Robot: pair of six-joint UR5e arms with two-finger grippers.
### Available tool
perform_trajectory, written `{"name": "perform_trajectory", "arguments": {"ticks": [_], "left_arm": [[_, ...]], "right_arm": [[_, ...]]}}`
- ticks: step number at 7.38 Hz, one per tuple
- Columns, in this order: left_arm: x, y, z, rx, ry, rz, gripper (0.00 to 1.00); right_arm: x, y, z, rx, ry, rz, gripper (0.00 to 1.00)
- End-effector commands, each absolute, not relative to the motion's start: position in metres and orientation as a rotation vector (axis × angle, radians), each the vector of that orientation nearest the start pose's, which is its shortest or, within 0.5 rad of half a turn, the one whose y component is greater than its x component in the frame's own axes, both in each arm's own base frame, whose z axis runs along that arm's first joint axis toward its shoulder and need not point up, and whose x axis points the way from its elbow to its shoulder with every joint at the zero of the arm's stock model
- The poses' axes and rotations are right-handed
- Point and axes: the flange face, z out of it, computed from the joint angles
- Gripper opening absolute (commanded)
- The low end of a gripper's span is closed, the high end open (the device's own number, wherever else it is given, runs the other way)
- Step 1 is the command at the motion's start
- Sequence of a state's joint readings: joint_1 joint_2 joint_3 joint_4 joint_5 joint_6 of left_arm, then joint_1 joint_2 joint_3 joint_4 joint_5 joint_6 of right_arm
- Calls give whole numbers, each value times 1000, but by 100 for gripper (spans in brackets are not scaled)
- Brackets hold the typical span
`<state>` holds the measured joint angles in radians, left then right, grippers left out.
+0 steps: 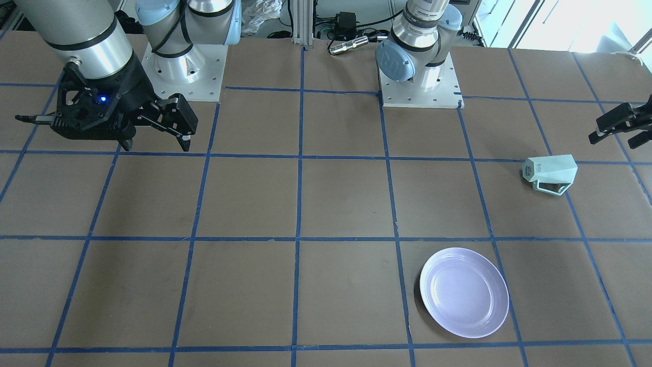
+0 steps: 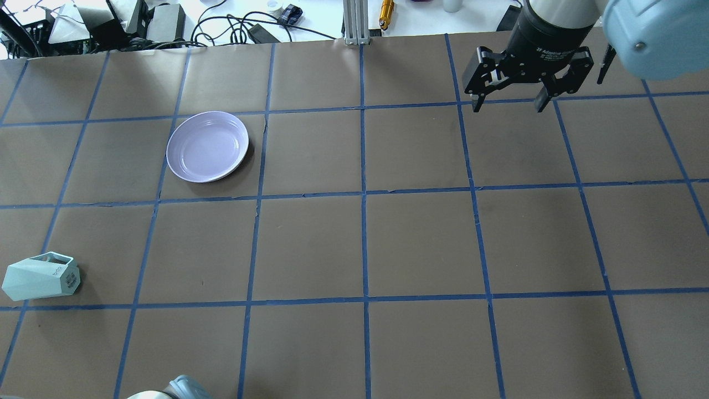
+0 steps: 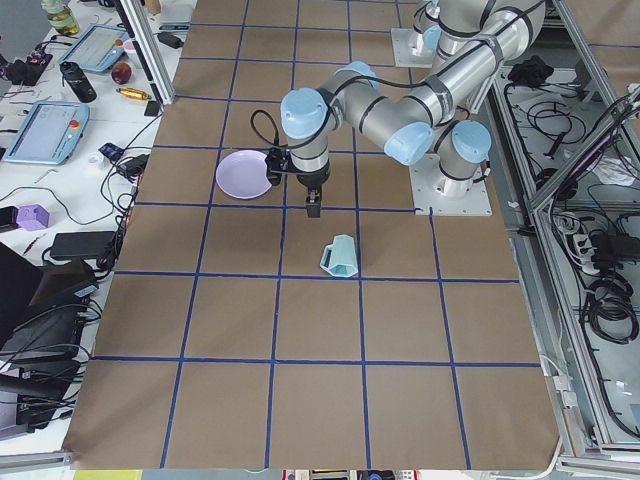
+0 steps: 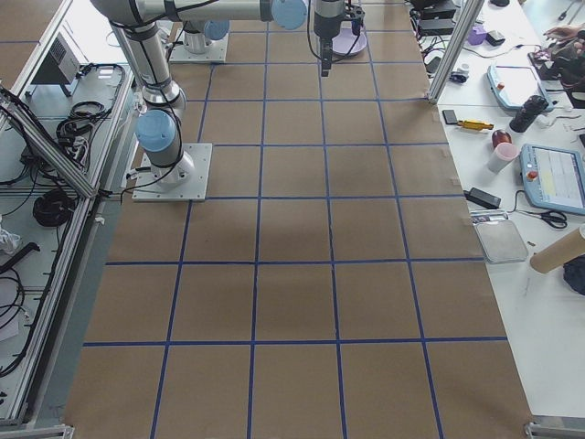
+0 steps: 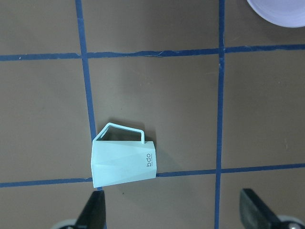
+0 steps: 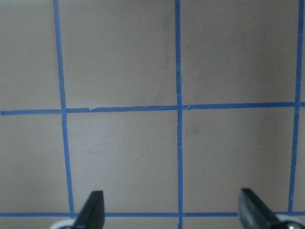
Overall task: Flip cup and place on plate
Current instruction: 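Lower the left gripper and grasp the mint-green cup lying on its side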
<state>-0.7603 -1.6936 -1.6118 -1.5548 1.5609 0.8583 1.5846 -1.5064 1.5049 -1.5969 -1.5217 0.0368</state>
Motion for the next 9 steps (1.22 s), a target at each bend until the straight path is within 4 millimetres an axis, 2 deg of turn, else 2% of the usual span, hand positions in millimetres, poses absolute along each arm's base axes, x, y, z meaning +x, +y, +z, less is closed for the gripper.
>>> {"name": "perform_trajectory", "arguments": {"ticks": [1,4,5,6,7,9], "left_arm": [[340,-438,366,105,3331,146,100],[398,-415,295,14,3481,165,100],[414,-406,275,-34,3527,163,100],[427,-399,256,-12,3570,131,100],[438,-392,240,-60,3612,103,100],[443,-378,214,-171,3756,126,100]], "right_arm": [[145,-520,491,35,3091,-41,100],[145,-520,491,34,3091,-43,100],[145,-520,491,35,3091,-41,100],[145,-520,491,35,3091,-41,100],[145,-520,491,35,3091,-41,100],[145,-520,491,35,3091,-41,100]]}}
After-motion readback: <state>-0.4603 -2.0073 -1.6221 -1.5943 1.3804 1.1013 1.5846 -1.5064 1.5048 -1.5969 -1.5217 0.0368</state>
